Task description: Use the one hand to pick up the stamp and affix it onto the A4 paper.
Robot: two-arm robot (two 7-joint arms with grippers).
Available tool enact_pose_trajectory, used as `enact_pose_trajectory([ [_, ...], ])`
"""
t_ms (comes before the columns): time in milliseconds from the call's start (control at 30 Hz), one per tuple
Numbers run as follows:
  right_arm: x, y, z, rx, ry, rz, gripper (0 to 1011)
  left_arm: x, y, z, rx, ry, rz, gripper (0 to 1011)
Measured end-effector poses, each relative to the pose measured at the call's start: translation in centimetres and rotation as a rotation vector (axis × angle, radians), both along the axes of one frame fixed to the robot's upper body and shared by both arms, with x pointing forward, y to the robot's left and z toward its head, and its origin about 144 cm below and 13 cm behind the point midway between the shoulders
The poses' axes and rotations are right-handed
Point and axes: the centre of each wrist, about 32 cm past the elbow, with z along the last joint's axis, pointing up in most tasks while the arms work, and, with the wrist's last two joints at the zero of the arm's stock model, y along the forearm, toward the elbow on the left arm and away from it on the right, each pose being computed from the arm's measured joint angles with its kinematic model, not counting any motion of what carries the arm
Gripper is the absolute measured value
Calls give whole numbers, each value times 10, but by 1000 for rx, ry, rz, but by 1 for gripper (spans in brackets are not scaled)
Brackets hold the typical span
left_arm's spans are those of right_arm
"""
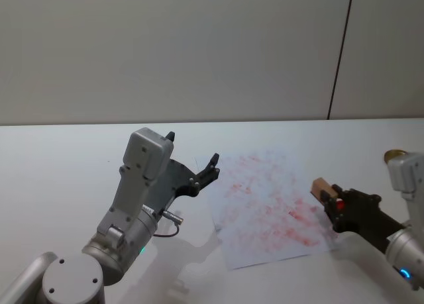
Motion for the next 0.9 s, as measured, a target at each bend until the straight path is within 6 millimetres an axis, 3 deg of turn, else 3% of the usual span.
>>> enact_pose_trajectory([
  [900,1,51,-2,23,40,177,217,0,0,0,0,0,0,993],
])
